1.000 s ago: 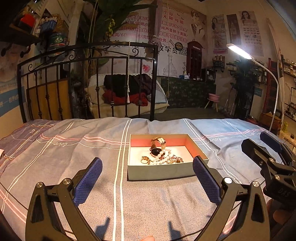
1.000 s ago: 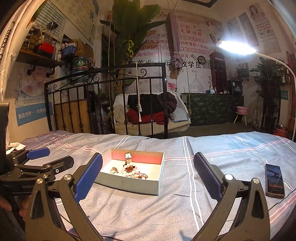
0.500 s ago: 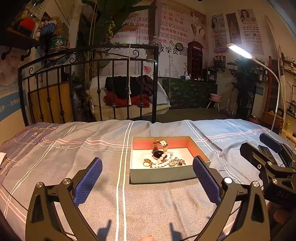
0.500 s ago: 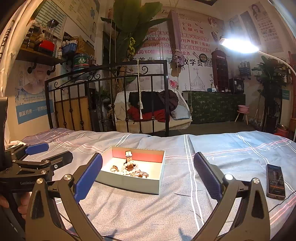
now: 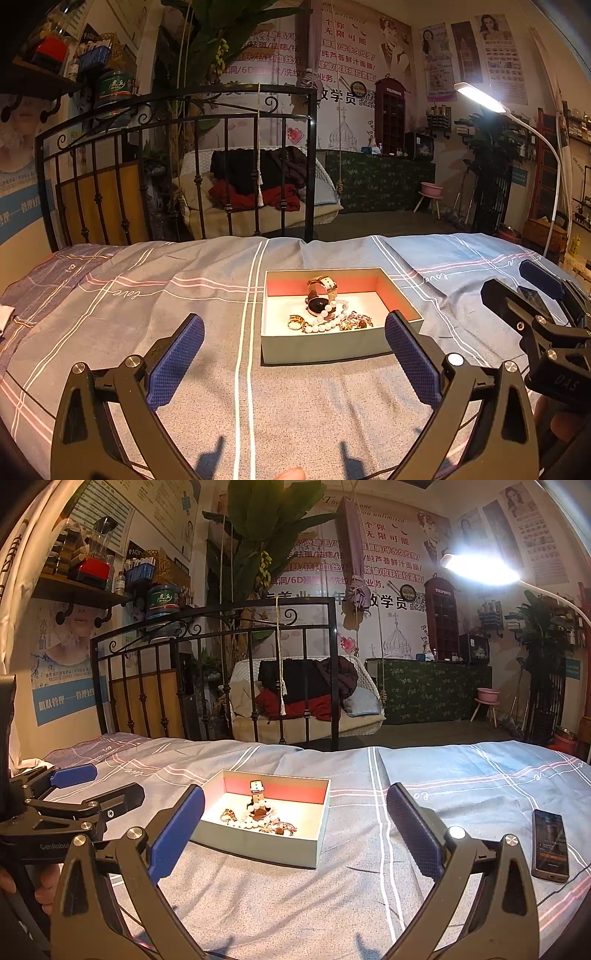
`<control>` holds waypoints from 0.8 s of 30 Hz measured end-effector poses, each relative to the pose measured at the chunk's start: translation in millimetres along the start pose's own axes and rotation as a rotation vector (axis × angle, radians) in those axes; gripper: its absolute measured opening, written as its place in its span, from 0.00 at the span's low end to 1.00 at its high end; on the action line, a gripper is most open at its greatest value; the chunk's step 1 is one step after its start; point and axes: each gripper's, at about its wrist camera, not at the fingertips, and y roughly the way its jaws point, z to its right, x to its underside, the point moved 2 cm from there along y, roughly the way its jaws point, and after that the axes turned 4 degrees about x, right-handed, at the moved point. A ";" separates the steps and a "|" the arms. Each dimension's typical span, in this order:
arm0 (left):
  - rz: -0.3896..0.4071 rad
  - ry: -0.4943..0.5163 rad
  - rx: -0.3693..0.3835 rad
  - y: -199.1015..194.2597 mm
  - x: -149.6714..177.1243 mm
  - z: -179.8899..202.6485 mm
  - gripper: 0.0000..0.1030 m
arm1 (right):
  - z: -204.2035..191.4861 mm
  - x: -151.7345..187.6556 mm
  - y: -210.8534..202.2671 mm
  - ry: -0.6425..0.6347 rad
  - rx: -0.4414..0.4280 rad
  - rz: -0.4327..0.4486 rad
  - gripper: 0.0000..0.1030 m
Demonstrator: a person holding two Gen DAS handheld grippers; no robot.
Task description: Organize jewelry
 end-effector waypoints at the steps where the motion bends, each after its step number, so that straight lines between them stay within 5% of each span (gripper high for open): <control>1: 0.000 -0.001 -0.002 -0.1 0.0 -0.3 0.94 | 0.5 -0.6 0.4 0.001 0.000 0.000 0.94; 24: 0.022 0.020 0.000 -8.1 -3.8 4.9 0.94 | -0.4 3.3 4.8 0.010 -0.012 -0.015 0.94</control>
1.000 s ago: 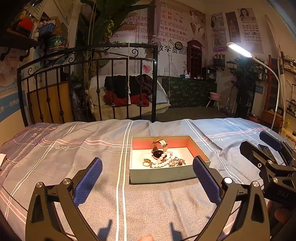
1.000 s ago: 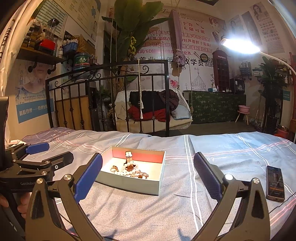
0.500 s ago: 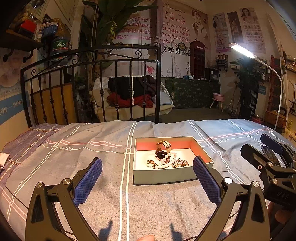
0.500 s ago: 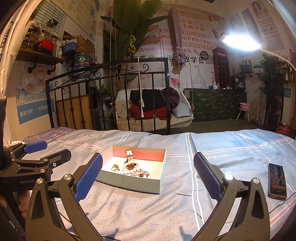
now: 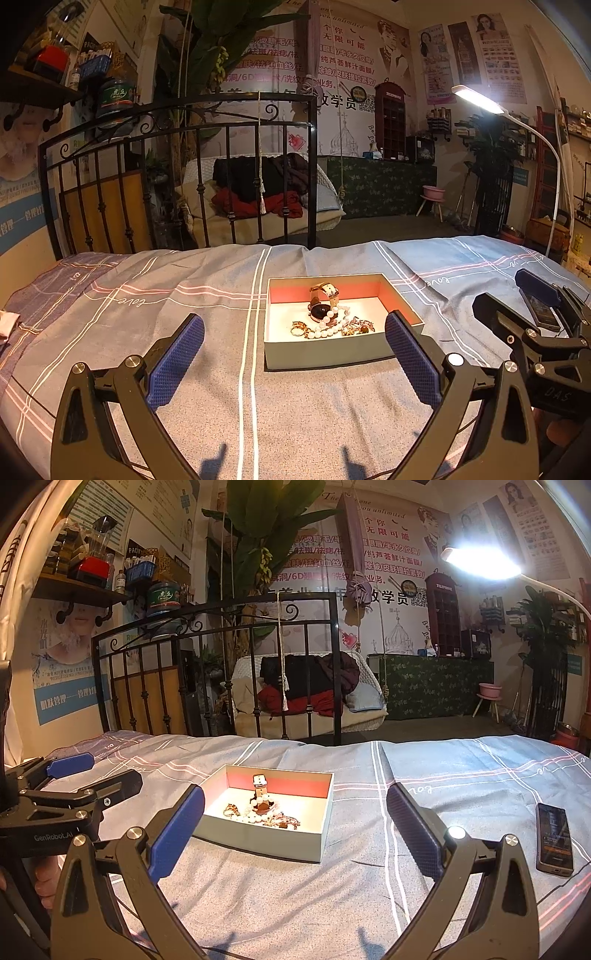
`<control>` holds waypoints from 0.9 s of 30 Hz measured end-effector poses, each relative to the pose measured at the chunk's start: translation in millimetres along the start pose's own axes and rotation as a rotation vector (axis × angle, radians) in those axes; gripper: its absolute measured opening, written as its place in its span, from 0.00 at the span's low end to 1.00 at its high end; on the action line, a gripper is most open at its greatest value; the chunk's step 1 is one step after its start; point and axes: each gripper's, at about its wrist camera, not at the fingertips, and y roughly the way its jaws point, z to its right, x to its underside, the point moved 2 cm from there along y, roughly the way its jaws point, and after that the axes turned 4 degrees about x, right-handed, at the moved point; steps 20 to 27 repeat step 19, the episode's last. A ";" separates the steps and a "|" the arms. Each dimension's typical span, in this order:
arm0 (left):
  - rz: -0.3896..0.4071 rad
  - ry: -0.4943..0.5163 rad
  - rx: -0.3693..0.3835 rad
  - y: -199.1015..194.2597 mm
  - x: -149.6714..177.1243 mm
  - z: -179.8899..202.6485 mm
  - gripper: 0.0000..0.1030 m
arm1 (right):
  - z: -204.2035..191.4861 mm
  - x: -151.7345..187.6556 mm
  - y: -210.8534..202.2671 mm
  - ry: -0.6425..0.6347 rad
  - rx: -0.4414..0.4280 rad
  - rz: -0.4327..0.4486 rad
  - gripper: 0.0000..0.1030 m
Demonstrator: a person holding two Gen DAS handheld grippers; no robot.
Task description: Organize jewelry
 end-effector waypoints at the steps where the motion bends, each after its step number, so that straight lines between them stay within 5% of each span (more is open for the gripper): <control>1: 0.001 0.002 -0.002 -0.2 0.0 0.5 0.94 | 0.0 0.1 0.2 0.000 0.000 -0.002 0.94; 27: -0.012 0.008 -0.011 -0.3 1.7 3.7 0.94 | 2.0 6.9 4.4 0.003 -0.001 -0.016 0.94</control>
